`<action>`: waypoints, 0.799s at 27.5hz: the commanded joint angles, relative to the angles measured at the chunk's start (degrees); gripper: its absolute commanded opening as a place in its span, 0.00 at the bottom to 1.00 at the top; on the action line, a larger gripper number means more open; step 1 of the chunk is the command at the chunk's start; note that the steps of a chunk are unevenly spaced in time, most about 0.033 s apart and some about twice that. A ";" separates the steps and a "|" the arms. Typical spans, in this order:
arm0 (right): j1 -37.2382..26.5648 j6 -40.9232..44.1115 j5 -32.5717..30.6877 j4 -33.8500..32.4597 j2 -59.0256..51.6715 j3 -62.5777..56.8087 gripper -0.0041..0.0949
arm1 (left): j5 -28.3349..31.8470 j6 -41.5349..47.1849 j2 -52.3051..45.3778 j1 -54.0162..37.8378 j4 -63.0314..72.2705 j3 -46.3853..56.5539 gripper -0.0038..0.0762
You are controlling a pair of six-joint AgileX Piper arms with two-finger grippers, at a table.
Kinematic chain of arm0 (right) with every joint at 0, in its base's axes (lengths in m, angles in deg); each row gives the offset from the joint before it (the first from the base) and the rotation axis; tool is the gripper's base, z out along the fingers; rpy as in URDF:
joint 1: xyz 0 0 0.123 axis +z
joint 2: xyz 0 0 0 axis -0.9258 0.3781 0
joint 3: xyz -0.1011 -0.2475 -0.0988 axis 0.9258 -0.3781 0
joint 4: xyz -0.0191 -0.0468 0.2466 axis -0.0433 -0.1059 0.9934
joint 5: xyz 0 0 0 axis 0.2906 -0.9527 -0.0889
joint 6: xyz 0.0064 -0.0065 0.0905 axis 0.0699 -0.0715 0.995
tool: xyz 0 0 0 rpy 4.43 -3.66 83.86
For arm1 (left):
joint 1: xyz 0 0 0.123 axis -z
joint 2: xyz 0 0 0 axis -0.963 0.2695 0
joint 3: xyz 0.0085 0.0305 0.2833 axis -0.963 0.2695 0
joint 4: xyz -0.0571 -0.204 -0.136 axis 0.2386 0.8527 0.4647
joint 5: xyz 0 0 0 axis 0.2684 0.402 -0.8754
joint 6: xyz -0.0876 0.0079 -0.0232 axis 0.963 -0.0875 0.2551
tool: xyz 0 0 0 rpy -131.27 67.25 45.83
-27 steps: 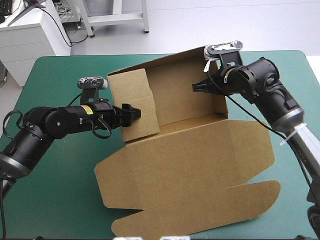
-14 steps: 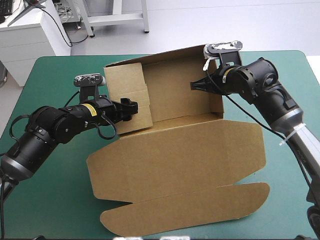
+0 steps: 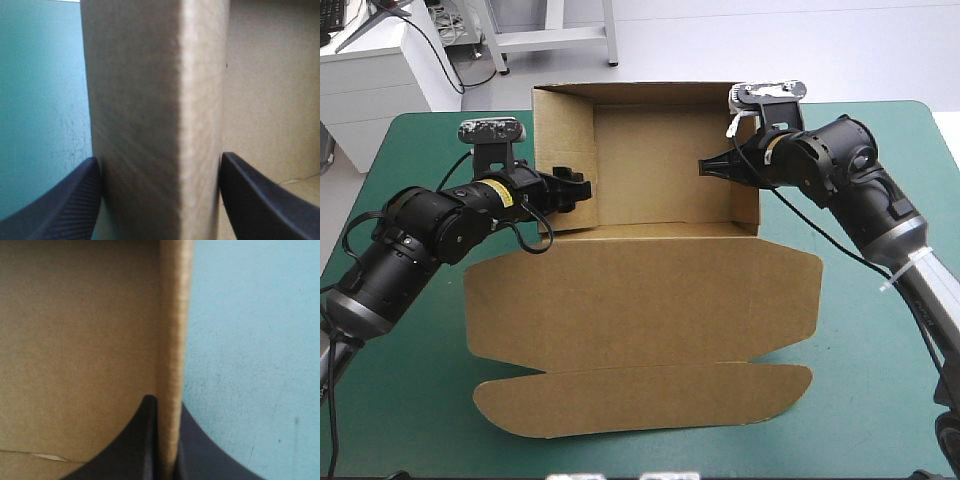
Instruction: Fold the box
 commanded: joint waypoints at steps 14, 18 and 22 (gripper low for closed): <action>0.06 -1.74 0.31 0.59 -2.34 1.70 0.03 | -5.69 -8.31 3.04 0.25 -0.36 -7.85 0.04; 0.06 -1.74 -5.15 0.85 -2.34 1.70 0.03 | -15.05 -8.31 7.38 0.38 -1.83 -13.45 0.04; 0.06 -2.18 -11.66 3.42 -2.34 1.70 0.03 | -22.45 -8.31 12.63 0.38 -1.67 -17.40 0.04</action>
